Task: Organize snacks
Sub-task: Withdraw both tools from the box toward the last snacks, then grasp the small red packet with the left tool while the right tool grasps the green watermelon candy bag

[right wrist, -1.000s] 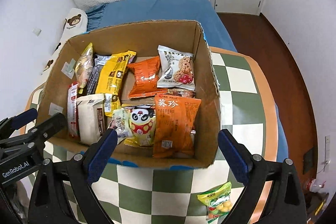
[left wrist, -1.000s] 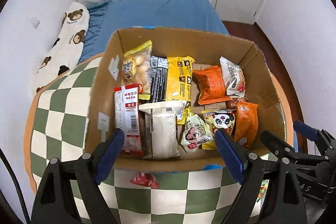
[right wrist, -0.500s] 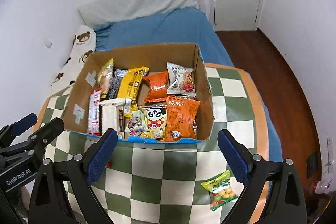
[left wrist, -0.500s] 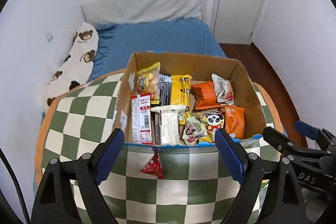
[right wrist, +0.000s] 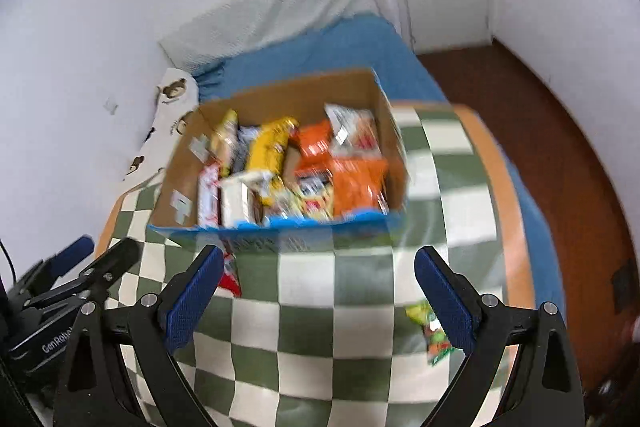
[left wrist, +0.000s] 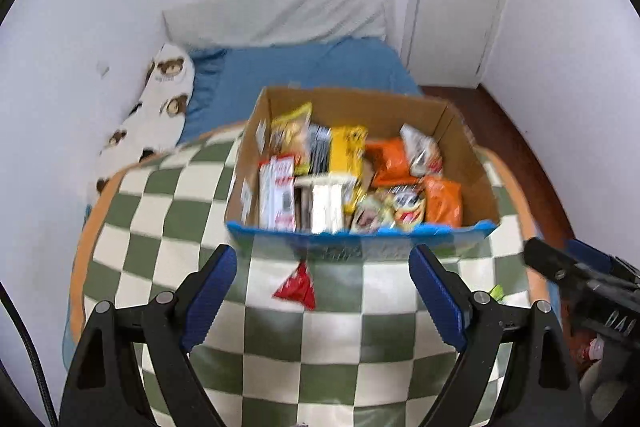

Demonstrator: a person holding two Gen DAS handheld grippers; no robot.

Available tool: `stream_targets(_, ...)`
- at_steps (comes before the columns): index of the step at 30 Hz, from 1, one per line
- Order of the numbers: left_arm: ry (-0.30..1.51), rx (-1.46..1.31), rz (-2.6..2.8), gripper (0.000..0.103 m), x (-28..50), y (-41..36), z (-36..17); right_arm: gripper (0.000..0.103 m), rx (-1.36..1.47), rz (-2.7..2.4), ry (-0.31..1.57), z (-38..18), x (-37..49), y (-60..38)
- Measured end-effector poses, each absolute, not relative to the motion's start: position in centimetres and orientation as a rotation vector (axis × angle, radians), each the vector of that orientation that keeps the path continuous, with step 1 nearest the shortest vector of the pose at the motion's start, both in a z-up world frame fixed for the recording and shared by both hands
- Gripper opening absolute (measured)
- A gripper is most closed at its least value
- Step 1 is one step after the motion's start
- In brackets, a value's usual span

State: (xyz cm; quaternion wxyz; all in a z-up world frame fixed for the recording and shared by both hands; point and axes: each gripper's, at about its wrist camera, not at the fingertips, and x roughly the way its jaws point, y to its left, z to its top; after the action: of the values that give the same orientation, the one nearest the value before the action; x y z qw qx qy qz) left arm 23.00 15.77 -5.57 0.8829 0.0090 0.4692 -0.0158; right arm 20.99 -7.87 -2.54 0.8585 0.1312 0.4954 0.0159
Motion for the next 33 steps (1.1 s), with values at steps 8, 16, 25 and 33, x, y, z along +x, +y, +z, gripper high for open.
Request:
stream_targets(8, 1.166, -0.047, 0.058, 0.088, 23.9, 18.5, -13.5, 0.077, 0.447, -0.115, 1.267, -13.0, 21.7, -15.4)
stream_targets(16, 1.305, -0.089, 0.166, 0.088, 23.6, 22.0, -19.6, 0.077, 0.418, -0.227, 1.396, -20.8, 20.9, -19.3)
stream_targets(25, 1.376, -0.149, 0.176, 0.088, 23.9, 24.3, -22.3, 0.077, 0.514, -0.093, 1.482, -24.7, 20.0, -16.1)
stream_targets(33, 1.387, -0.053, -0.006, 0.088, 28.2, 20.7, -23.9, 0.077, 0.483, -0.059, 1.455, -23.0, 18.7, -15.2)
